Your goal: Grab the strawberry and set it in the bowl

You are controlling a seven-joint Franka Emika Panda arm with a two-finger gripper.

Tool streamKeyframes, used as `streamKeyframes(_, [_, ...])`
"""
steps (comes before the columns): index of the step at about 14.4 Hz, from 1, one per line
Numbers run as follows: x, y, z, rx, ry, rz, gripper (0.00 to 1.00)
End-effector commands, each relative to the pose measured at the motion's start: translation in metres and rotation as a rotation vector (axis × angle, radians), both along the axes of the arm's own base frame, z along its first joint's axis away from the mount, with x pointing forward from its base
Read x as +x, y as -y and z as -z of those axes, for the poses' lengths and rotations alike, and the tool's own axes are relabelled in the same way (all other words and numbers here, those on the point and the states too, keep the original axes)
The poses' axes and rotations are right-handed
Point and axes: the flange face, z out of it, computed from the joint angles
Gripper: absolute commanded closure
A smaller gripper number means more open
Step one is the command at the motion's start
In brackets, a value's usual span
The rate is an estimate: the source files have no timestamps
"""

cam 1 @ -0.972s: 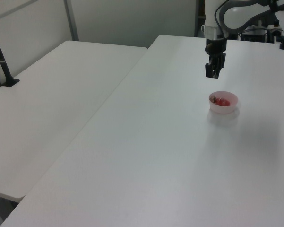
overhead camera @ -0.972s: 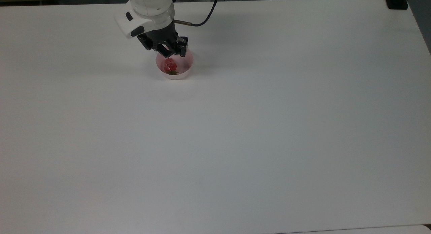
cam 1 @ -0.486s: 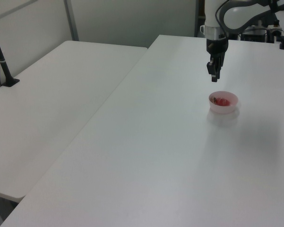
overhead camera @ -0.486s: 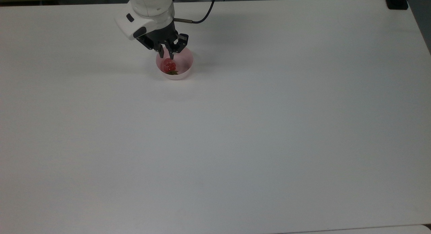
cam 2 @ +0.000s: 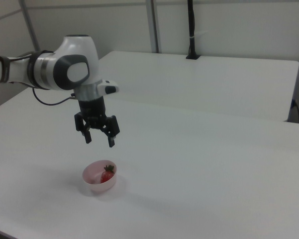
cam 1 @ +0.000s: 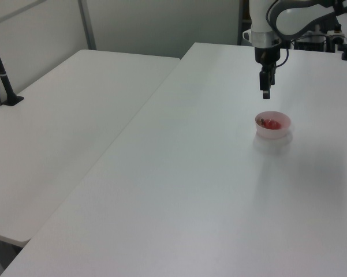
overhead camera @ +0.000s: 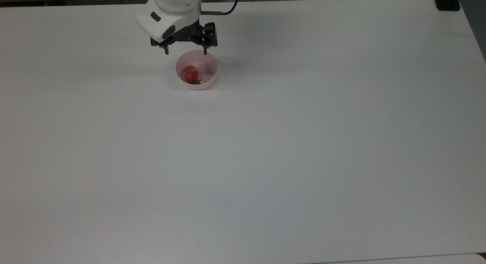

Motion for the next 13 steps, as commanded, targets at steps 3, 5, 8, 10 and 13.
streamKeyframes(3, [-0.001,0.012,-0.075,-0.02,-0.027,0.013,0.0])
streamKeyframes(5, [0.0,0.013,-0.085,-0.02,-0.009,0.02,0.0])
streamKeyframes(8, [0.007,0.014,-0.092,-0.031,0.047,0.089,0.0])
streamKeyframes(10, [0.008,0.014,-0.091,-0.032,0.051,0.095,0.0])
streamKeyframes(13, [0.01,0.019,-0.095,-0.031,0.079,0.104,0.0])
